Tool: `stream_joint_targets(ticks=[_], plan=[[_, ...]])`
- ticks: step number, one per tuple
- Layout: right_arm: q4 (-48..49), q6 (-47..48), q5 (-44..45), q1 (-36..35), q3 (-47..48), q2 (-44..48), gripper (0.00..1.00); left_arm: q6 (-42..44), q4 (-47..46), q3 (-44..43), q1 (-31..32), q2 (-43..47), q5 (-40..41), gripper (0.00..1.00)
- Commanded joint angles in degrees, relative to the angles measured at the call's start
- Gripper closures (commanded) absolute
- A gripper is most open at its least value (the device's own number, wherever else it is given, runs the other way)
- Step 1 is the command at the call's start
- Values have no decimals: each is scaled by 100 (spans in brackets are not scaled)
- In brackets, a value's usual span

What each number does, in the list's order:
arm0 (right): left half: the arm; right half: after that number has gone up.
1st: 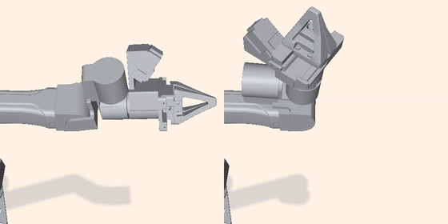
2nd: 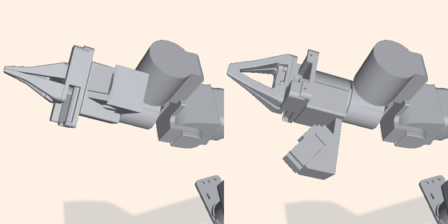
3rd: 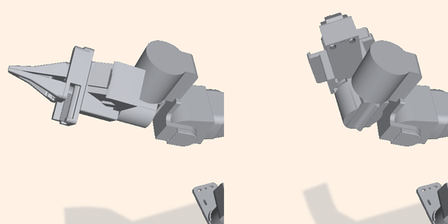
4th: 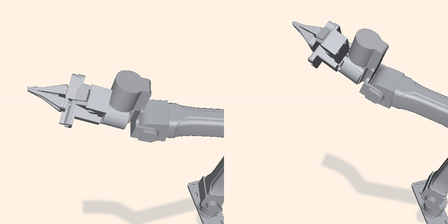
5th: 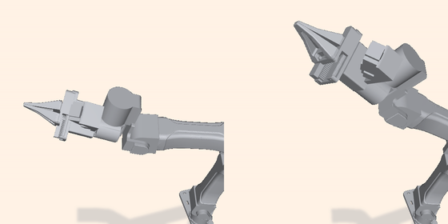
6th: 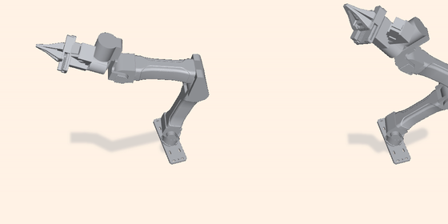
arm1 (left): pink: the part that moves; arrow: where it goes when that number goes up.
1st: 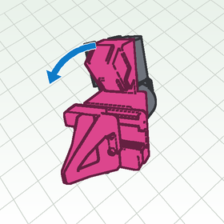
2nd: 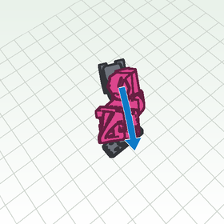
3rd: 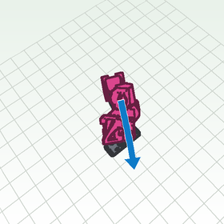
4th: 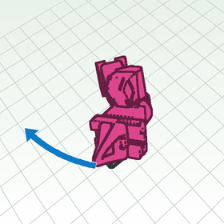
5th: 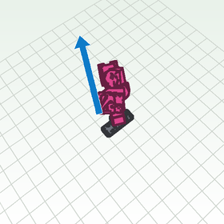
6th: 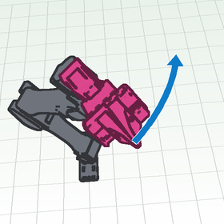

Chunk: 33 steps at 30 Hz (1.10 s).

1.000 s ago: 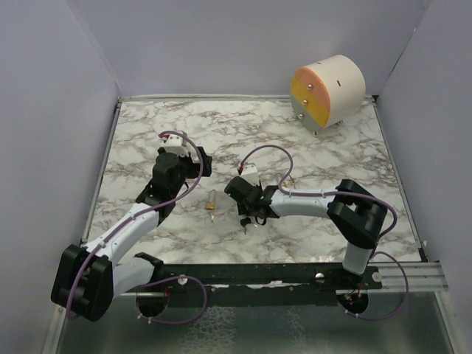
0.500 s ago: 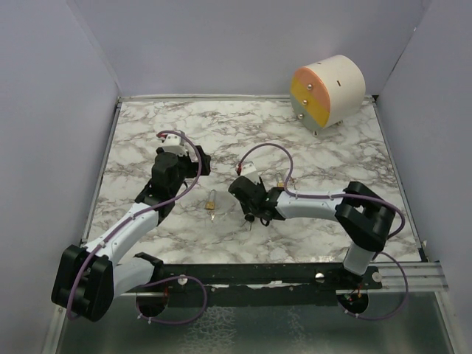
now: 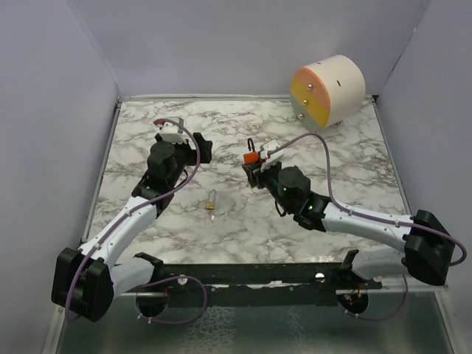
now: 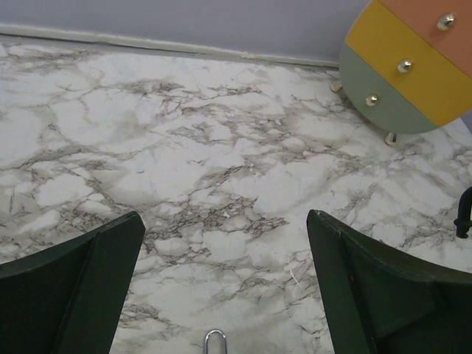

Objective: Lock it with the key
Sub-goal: Pick up the lock from the center of the board.

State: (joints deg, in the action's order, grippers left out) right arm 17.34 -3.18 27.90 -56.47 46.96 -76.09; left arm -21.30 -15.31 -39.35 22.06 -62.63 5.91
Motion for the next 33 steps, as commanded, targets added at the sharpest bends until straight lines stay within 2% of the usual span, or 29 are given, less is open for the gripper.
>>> stream_joint_targets(ticks=[1,5,10,14,24,27,33], plan=[[2280,1311,-1067,24,-791,652,99,208,11,-485,-31,85,-474,5],[3623,1936,-2328,109,-1661,1267,99,175,-156,-749,-35,89,-1089,8],[5001,1993,-2813,418,-2385,1598,99,149,-184,-993,-36,102,-1820,13],[5959,1853,-3105,662,-2914,1680,99,82,-190,-1085,-34,111,-2210,14],[6893,1503,-3405,1150,-3431,1488,99,-164,-519,-1443,39,14,-3886,19],[7231,1061,-3968,1397,-3521,1367,99,-209,-798,-1510,109,-108,-4569,19],[6822,617,-4943,1468,-3304,1351,99,-143,-1171,-1732,410,-517,-6170,20]])
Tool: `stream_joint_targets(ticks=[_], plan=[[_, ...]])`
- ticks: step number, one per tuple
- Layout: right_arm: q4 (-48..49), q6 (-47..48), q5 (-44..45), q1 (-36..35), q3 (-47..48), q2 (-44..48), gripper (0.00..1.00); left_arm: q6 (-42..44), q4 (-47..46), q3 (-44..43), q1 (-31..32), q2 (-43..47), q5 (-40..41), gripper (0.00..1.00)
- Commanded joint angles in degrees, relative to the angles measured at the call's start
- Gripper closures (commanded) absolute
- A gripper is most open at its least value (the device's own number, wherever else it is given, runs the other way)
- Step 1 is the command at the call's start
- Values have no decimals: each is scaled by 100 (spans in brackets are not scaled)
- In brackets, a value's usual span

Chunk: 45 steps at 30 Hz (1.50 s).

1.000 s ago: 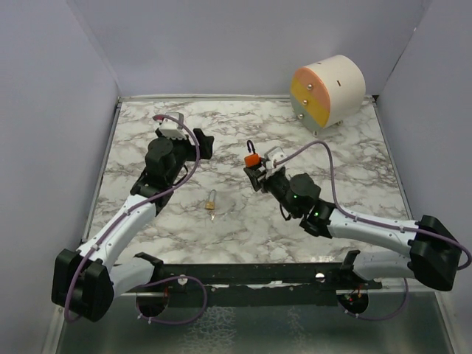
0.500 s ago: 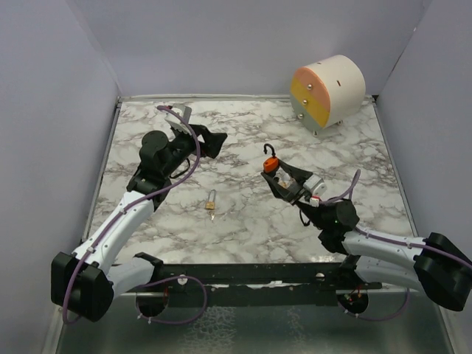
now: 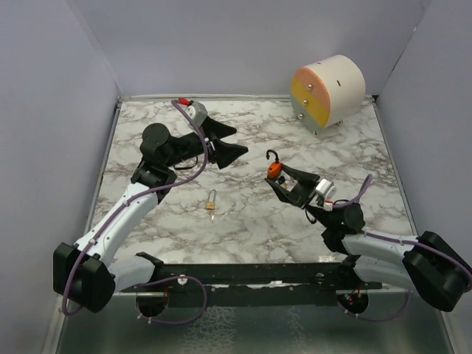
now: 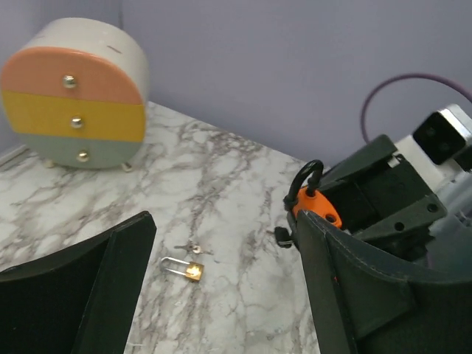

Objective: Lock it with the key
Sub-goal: Pick up the lock from the center of the board.

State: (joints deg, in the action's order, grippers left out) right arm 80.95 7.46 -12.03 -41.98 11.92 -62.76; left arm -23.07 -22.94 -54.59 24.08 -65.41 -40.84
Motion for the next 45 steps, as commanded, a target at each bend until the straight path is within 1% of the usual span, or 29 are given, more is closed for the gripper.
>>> stream_joint_targets(ticks=[1,5,9,14,19,21,22,24,26,29,32,41,42,44,45], plan=[[451,-539,-1089,17,209,25,99,86,-405,-210,272,-291,-1630,20],[56,-666,-1681,27,324,166,99,177,-404,-199,399,-427,-1942,29],[52,-721,-1821,22,191,314,99,221,-459,-207,514,-410,-2380,35],[-55,-768,-1926,26,91,460,99,573,-612,36,673,85,-2376,35],[-88,-731,-1800,23,58,397,99,572,-785,184,802,419,-2286,36],[-90,-713,-1766,28,96,316,99,505,-799,160,833,411,-2281,40],[-75,-711,-1740,25,111,274,99,463,-800,147,847,381,-2280,44],[-49,-712,-1720,25,153,212,99,373,-800,133,844,334,-2271,50],[-100,-697,-1748,27,213,172,99,301,-799,147,845,299,-2132,53],[-253,-587,-1807,24,282,211,99,168,-800,184,845,252,-1713,53],[-307,-539,-1790,23,284,284,99,93,-808,213,849,215,-1536,53],[-428,-469,-1679,18,311,396,99,170,-804,384,852,205,-1524,53],[-429,-466,-1667,22,318,390,99,180,-804,395,852,200,-1536,51],[-414,-468,-1636,18,319,386,99,183,-803,391,858,183,-1605,38],[-406,-463,-1628,29,326,373,99,191,-812,371,861,167,-1709,47]])
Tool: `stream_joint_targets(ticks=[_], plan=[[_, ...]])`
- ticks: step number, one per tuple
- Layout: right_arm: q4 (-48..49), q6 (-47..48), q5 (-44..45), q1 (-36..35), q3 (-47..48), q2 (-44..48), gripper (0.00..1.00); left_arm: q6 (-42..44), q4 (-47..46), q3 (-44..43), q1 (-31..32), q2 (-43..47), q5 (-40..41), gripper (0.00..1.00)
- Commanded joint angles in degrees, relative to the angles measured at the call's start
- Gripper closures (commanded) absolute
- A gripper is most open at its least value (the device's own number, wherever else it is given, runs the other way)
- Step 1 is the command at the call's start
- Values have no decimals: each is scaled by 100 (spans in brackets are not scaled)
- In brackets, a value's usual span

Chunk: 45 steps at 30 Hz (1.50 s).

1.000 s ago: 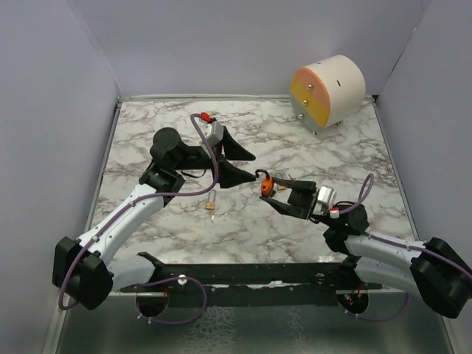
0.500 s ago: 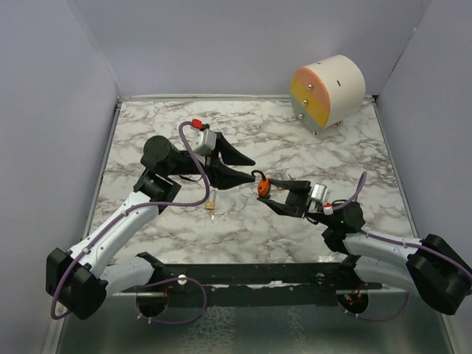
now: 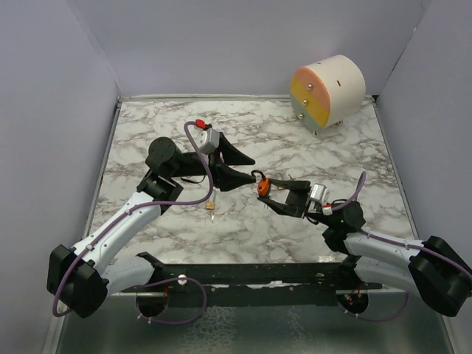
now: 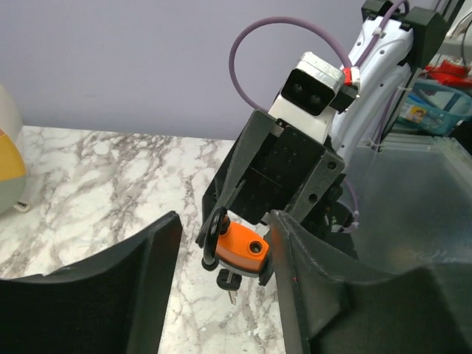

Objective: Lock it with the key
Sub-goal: Pick up the lock from the center of the board, then lock the lock.

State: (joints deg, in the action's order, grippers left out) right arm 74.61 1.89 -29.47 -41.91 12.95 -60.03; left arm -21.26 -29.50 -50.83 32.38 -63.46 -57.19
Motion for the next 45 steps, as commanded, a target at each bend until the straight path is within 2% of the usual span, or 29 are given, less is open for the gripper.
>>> stream_joint_targets(ticks=[1,3,7,11,13,16,20,25,40,45], plan=[[234,98,129,15,225,88,99,0,-161,-48,38,-52,-212,61],[279,91,135,18,234,60,99,-72,-162,-85,40,-86,-172,70],[348,58,121,16,252,9,99,-138,-160,-97,40,-160,-186,100],[334,55,113,13,269,2,99,-167,-157,-137,41,-219,-292,99],[296,64,108,12,278,12,99,-150,-162,-119,41,-199,-304,84],[266,82,116,11,278,26,99,-116,-162,-103,53,-157,-360,75],[257,87,118,12,295,18,99,-94,-162,-74,75,-90,-323,73],[247,126,178,17,319,17,99,-132,-162,-62,75,-93,-220,65],[171,201,332,12,399,26,99,-266,-162,-64,75,-289,2,63],[90,198,333,14,441,13,99,-257,-162,-59,76,-294,111,66]])
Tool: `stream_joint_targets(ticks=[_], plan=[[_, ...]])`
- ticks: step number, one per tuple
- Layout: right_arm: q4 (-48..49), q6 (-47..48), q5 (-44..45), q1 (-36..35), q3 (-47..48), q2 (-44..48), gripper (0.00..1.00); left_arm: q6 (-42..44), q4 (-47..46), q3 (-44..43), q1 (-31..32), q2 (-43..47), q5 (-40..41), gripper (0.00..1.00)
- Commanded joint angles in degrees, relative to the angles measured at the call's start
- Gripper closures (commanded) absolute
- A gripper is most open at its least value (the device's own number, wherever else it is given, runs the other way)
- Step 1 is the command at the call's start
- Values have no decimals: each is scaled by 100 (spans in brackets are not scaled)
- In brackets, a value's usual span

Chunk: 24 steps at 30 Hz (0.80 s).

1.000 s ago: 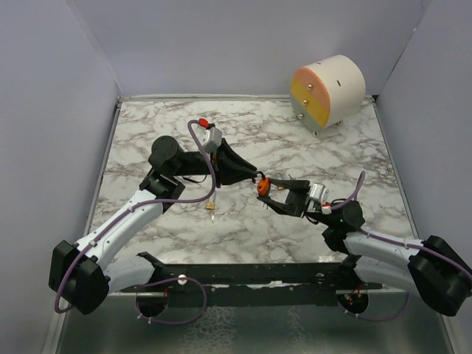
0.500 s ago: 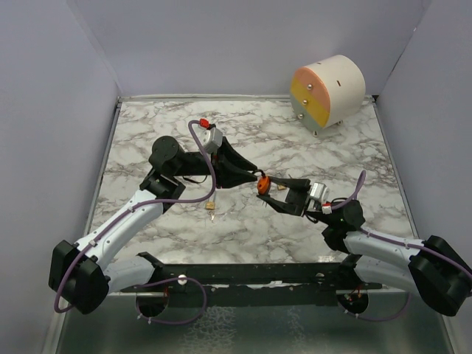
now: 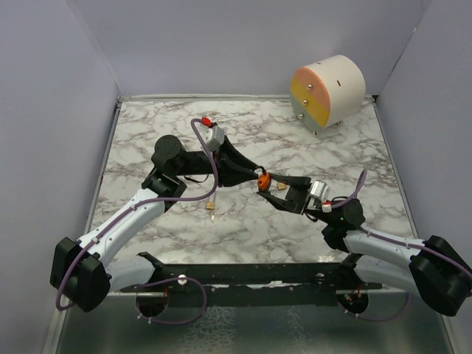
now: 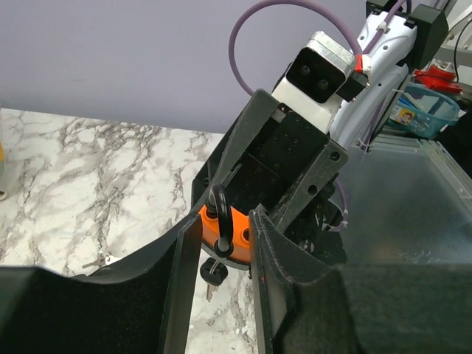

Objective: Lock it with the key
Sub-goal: Lock the lock.

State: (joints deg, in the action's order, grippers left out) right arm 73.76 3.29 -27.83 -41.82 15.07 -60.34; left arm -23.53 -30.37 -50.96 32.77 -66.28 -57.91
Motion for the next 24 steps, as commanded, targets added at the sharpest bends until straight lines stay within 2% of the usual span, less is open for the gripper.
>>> stream_joint_targets(ticks=[1,4,6,9,10,17,24], plan=[[143,56,160,5,251,40,99,-31,-74,-50,36,-8,217,66],[42,75,123,-1,298,7,99,-28,-74,-48,40,-4,331,69],[18,76,122,-1,299,-3,99,-31,-74,-53,36,-11,386,75],[-28,93,153,-1,324,-2,99,-75,-74,-56,36,-14,421,98],[-54,115,161,1,340,-2,99,-95,-74,-55,35,-22,458,100],[-420,465,533,-54,623,-107,99,-467,-48,-87,36,-209,818,100],[-808,1428,1524,-483,854,-294,99,-531,-41,-55,36,-93,1058,100]])
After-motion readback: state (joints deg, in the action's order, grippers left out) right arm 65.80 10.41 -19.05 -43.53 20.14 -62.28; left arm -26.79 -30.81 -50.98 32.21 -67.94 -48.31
